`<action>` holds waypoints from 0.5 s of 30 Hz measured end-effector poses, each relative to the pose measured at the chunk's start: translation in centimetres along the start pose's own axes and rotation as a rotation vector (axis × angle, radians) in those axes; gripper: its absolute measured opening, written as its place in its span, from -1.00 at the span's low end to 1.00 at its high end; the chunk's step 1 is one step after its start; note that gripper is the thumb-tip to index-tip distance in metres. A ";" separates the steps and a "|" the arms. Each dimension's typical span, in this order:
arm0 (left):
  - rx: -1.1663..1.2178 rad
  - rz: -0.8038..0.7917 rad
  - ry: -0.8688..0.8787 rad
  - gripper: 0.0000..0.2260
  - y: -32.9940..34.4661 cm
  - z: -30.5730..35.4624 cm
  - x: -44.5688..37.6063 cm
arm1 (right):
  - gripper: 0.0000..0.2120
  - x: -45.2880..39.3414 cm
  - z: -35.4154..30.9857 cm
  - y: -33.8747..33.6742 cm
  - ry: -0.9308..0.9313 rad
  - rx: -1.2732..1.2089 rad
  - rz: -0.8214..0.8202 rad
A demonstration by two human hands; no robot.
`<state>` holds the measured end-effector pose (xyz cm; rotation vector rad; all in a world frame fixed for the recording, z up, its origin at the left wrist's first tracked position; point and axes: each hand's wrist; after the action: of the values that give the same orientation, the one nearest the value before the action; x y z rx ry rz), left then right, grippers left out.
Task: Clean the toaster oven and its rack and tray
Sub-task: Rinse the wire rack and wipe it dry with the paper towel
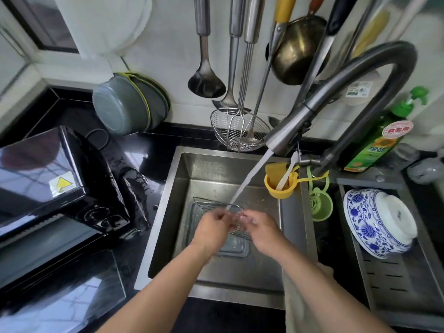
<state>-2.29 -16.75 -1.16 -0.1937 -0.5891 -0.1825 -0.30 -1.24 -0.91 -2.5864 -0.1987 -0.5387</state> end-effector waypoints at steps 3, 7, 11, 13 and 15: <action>-0.112 0.414 0.027 -0.91 -2.9 -1.0 -1.0 | -0.77 -0.3 -0.4 -0.3 0.004 -0.055 0.019; 0.159 0.290 -0.020 -0.49 -7.1 -2.8 -4.1 | -0.75 -0.6 -0.4 -2.0 -0.003 -0.127 -0.048; 0.249 0.130 -0.024 -0.71 -8.3 -2.7 -5.6 | -0.76 -1.6 -0.1 -2.4 0.015 -0.185 -0.063; 0.263 0.152 -0.004 -0.71 -8.6 -2.1 -5.6 | -0.76 -2.1 -0.2 -1.9 0.035 -0.195 -0.041; 0.276 0.176 0.014 -0.68 -8.9 -1.7 -5.2 | -0.76 -2.6 -0.5 -1.0 0.047 -0.228 -0.003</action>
<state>-7.64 -25.11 -4.35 0.0238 -0.5740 0.0682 -3.11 -0.73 -1.17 -2.7899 -0.1313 -0.6571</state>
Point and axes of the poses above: each hand's wrist, its own x-axis away from the middle knuckle, its own y-axis out of the palm, z = x × y
